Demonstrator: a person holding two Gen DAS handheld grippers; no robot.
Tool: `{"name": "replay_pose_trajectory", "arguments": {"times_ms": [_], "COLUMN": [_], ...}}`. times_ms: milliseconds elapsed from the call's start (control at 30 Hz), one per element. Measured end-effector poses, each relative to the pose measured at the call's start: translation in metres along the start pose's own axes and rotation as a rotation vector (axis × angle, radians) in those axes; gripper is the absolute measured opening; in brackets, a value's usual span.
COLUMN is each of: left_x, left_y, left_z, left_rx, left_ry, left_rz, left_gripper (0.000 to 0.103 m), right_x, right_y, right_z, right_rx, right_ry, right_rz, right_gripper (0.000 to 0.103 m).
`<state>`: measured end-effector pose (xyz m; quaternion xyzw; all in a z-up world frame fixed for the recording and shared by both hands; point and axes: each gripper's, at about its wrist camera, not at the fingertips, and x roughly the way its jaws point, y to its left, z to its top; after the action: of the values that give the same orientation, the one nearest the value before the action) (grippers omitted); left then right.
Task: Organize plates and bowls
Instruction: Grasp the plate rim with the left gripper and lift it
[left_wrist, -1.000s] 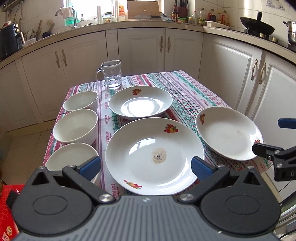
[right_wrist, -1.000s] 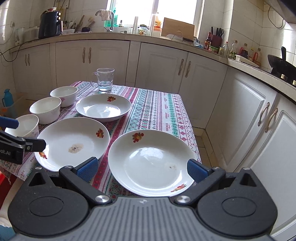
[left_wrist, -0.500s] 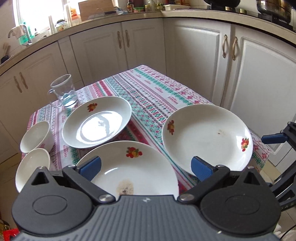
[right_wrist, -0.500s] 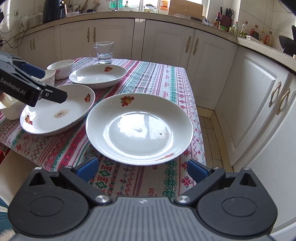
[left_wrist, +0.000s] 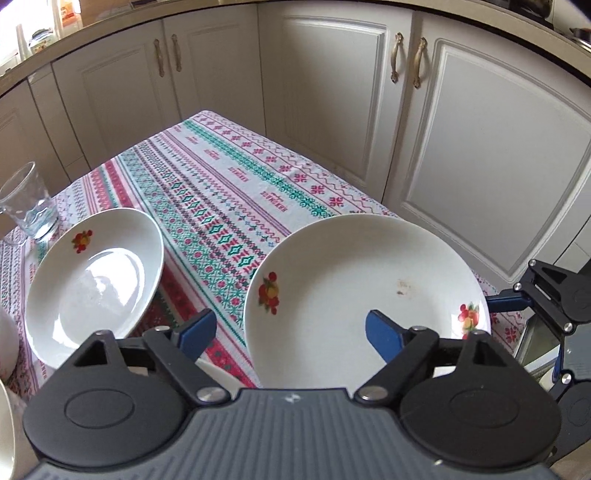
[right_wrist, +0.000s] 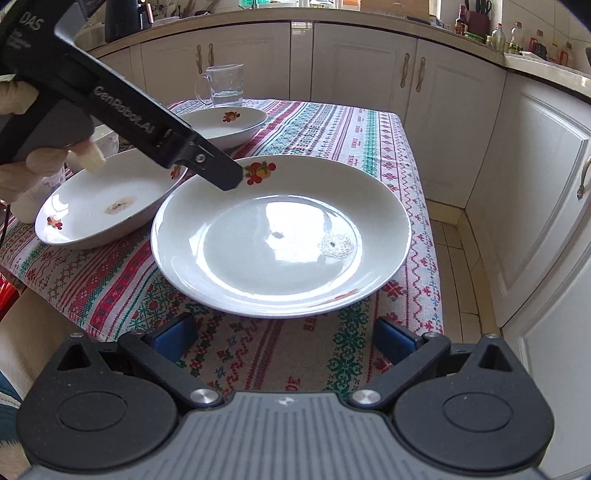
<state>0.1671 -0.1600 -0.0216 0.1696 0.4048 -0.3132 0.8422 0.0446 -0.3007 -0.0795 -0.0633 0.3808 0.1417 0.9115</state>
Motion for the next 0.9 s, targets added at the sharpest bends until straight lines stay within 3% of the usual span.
{"name": "replay_pose_trajectory", "arguments": {"times_ms": [200, 333, 900], "left_x": [0.025, 0.039, 0.053], "left_y": [0.005, 0.012, 0.016], "left_z": [0.014, 0.020, 0.030], "left_rx": [0.042, 0.038, 0.076], "left_ry": [0.056, 0.106, 0.151], "left_rz": [-0.030, -0.076, -0.141], "left_gripper": [0.078, 0.063, 0.061], "right_x": [0.002, 0.005, 0.010], "right_y": [-0.003, -0.007, -0.012], "right_z": [0.001, 0.004, 0.008], "right_rx": [-0.056, -0.072, -0.088], "right_ry": [-0.025, -0.030, -0.048], "right_rz": [0.044, 0.067, 0.075], "right_gripper": [0.101, 0.101, 0.101]}}
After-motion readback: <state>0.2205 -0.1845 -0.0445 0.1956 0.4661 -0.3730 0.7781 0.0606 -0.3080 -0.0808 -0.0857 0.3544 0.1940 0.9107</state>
